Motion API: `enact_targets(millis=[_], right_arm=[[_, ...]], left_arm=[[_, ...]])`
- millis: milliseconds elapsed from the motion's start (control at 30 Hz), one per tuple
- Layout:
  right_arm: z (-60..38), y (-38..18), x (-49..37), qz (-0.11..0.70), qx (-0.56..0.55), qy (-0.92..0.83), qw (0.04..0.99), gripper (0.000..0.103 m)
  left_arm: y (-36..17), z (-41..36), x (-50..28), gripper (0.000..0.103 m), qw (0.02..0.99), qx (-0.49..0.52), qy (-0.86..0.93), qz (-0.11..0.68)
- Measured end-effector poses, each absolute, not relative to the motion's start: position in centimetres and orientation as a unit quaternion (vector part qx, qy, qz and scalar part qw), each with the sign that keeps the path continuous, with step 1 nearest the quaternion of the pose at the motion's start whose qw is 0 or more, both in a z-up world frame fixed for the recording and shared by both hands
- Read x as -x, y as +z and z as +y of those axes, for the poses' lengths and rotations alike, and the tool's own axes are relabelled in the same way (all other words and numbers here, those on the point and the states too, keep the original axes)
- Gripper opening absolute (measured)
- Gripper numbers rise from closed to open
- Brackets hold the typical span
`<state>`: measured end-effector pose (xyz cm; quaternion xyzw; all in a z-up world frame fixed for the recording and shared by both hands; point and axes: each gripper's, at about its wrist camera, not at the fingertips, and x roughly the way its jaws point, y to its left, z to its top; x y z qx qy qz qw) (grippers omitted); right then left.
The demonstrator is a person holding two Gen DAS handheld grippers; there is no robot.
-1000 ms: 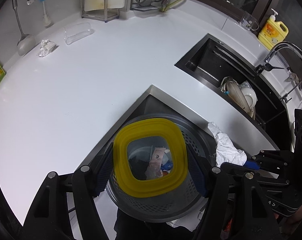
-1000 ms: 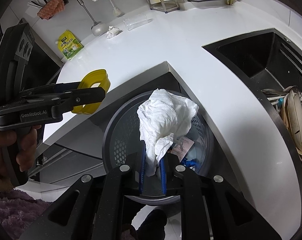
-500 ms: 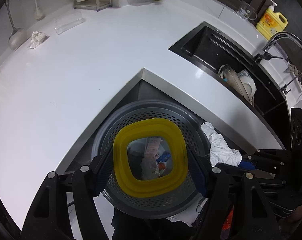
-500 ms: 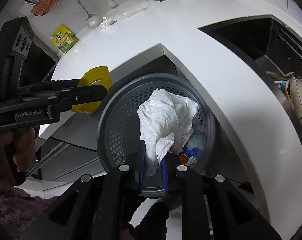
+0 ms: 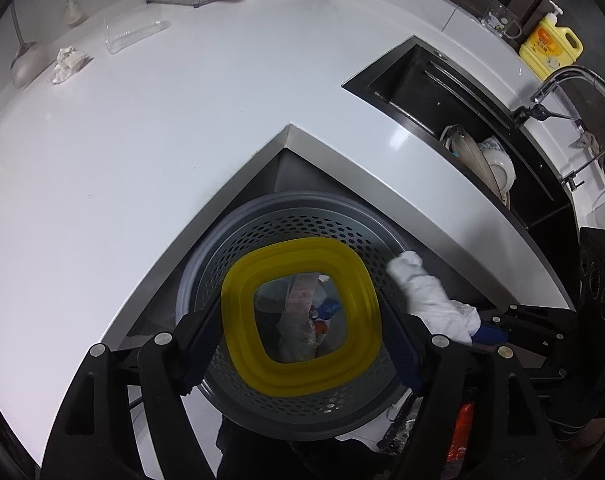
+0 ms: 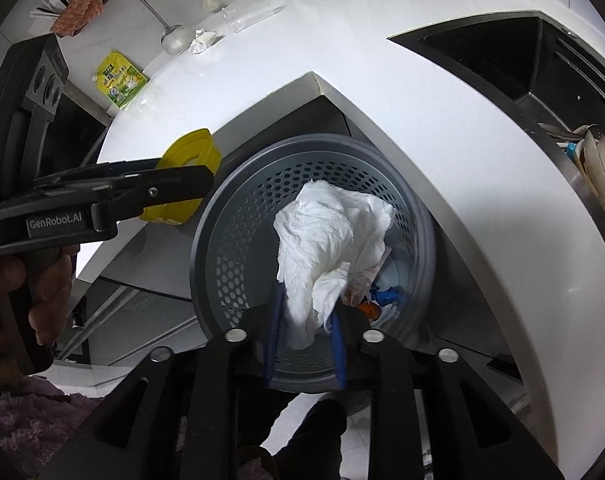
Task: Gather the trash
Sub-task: 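Open both tools to drop the lid and tissue into the bin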
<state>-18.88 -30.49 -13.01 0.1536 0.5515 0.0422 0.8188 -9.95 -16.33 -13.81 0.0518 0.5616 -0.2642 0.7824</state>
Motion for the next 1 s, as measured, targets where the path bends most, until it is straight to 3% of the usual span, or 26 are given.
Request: enact_targets(millis=[67,133,433,1000], right_arm=[[-30.5,-12.9,18.7,0.549,-0.155,0.039,0.821,0.047],[-30.5,-13.0,18.5,0.547,-0.159,0.035,0.821,0.056],[-30.4,-12.8,17.9,0.548,-0.157,0.031,0.821,0.056],[-30.0,-10.9,16.2,0.524,-0.159,0.034,0.836,0.056]], left_arm=[[-13.9,-16.2,9.8,0.073,0.780,-0.045,-0.266,0.565],[-13.8,-16.0,9.5,0.076,0.781,-0.042,-0.264,0.564],[-13.8,-15.8,9.0,0.090,0.778,-0.032,-0.271,0.567],[-11.6,-13.4,7.3,0.090,0.801,-0.034,-0.251,0.543]])
